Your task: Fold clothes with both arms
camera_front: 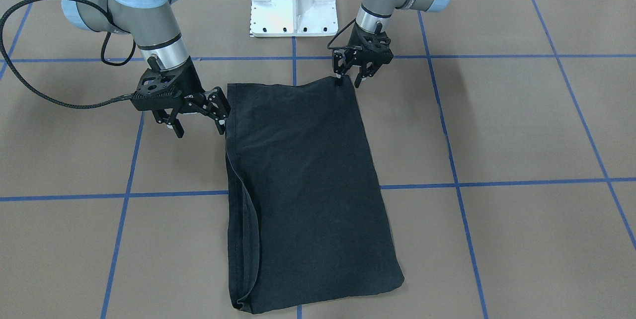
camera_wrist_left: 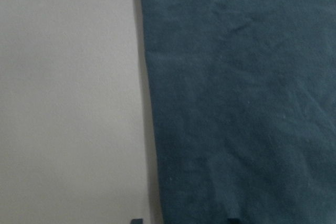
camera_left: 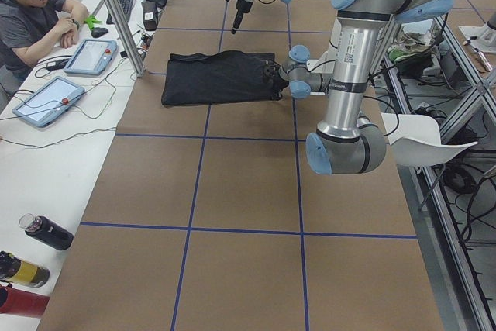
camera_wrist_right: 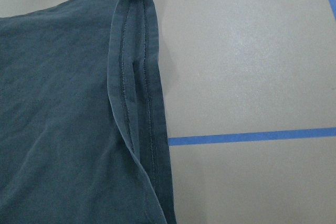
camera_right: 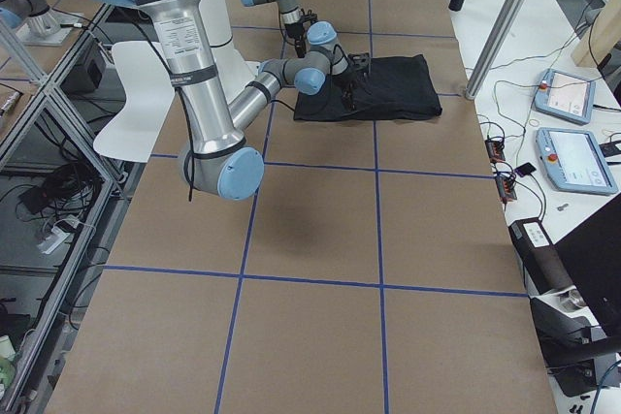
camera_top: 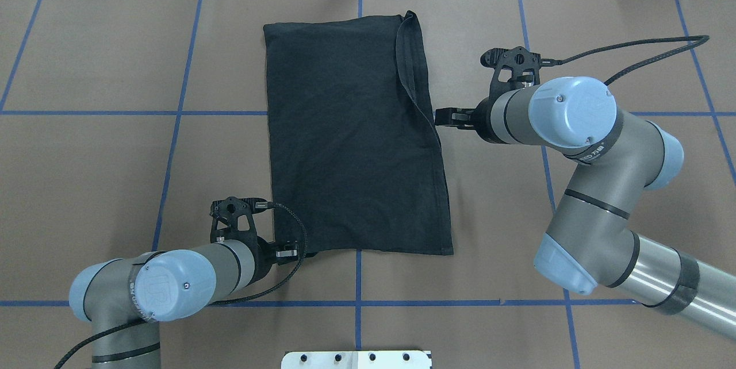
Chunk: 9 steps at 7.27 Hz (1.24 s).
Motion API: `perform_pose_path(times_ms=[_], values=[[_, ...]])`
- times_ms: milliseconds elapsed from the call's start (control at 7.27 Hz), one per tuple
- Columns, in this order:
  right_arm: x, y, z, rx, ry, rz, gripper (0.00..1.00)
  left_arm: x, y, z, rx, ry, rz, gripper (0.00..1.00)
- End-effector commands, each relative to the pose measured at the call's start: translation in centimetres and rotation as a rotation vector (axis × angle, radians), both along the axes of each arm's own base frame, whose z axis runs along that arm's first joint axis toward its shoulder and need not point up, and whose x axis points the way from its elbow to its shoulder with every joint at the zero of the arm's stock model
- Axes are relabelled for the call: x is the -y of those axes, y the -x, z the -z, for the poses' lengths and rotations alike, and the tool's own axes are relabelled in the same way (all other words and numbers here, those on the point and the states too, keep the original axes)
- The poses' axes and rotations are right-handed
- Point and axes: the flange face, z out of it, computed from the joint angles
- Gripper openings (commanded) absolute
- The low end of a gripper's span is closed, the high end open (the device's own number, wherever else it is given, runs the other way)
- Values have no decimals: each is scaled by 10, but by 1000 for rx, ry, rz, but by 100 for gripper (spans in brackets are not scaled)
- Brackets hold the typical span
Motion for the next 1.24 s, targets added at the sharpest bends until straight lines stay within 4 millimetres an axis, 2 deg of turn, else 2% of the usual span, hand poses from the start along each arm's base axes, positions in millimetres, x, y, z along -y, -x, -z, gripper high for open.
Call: perform_pose_path(times_ms=[0, 138, 275, 550, 688, 825, 1101], values=[[0, 0, 0, 0, 0, 0, 100, -1, -1, 0, 0, 0, -3, 44], [0, 0, 0, 0, 0, 0, 100, -2, -2, -1, 3, 1, -4, 44], [0, 0, 0, 0, 0, 0, 100, -2, -3, -2, 4, 1, -4, 37], [0, 0, 1, 1, -1, 0, 100, -2, -2, -4, 7, 2, -4, 10], [0, 0, 1, 1, -1, 0, 100, -1, -1, -5, 10, 2, -3, 3], [0, 0, 1, 1, -1, 0, 100, -1, -1, -5, 10, 2, -3, 0], [-1, 2, 0, 5, 9, -6, 100, -1, 5, 3, -8, -2, 0, 0]])
